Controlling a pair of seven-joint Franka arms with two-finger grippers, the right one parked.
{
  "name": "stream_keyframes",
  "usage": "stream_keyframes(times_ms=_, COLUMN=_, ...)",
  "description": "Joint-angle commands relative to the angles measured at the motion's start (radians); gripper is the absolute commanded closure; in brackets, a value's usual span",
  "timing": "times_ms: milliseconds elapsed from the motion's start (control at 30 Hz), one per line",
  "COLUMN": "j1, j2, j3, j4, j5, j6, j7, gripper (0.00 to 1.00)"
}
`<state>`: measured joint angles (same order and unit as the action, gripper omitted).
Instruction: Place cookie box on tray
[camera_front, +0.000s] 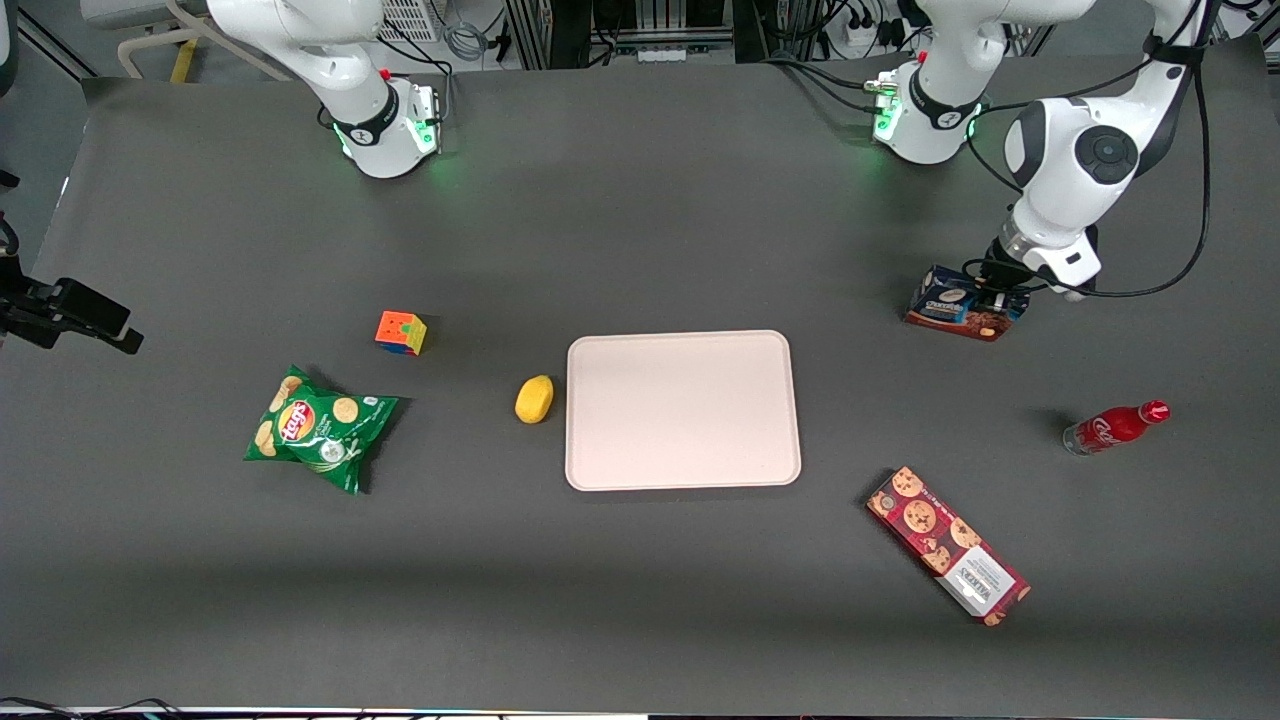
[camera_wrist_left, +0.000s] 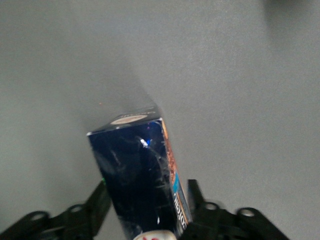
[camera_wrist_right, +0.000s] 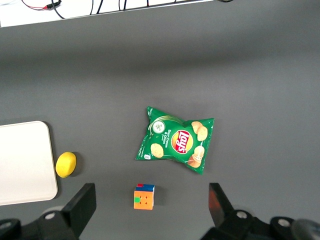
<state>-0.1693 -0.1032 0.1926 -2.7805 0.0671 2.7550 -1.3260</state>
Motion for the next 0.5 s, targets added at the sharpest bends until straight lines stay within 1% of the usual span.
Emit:
stream_keyframes(times_ms=0, j1=-0.013, j2=-0.035, j3=-0.039, j4=0.09, j5=0.013, j6=-0.15, j7=-0.015, gripper=1.0)
stream_keyframes(times_ms=133, j1=-0.016, j2=-0.05, j3=-0.058, j4=0.241, j5=0.014, j6=-0.383, j7=0.031, gripper=1.0)
stream_keyframes(times_ms=267, j1=-0.018, j2=-0.053, j3=-0.105, j4=0.416, j5=0.008, j6=-0.616, j7=0.166, gripper=1.0)
stream_keyframes(times_ms=467, j1=-0.021, j2=-0.032, j3=-0.133, j4=0.689, j5=-0.013, j6=-0.885, j7=0.387, gripper=1.0)
